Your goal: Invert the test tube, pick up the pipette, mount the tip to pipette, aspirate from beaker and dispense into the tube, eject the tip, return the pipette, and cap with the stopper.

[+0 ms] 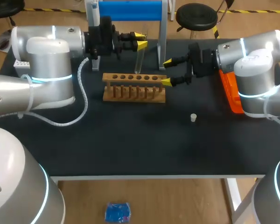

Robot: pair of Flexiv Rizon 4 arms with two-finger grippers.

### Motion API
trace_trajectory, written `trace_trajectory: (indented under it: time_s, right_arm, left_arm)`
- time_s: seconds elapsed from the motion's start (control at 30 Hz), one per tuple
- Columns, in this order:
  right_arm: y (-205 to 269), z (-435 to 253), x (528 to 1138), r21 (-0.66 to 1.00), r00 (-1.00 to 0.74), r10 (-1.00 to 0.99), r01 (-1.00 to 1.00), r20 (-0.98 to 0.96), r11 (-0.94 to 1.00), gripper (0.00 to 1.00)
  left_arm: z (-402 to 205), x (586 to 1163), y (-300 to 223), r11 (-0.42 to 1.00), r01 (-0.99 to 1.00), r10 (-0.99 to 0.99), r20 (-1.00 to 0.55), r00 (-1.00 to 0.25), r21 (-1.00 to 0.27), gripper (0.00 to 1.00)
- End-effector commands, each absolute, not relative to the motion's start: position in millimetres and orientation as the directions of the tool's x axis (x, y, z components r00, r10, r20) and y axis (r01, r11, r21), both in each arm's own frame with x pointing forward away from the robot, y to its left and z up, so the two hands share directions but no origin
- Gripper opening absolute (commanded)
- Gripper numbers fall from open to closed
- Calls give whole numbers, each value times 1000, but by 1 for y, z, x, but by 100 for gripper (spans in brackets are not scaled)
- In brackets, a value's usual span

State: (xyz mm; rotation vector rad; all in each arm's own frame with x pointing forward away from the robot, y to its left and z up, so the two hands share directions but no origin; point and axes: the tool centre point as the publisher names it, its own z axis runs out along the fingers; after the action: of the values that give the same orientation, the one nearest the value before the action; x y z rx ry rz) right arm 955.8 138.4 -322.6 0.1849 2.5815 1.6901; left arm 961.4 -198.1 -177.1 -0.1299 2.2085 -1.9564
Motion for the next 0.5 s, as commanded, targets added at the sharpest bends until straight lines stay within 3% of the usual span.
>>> trace_trajectory:
  time_s: [0.03, 0.5]
  right_arm:
    - [138, -322, 955, 916, -991, 129, 72, 22, 396, 100]
    - [138, -322, 955, 916, -991, 129, 72, 22, 396, 100]
  left_arm:
    - [-177, 962, -198, 127, 58, -186, -81, -979, -990, 0]
    - [-183, 972, -199, 22, -53, -155, 49, -987, -998, 0]
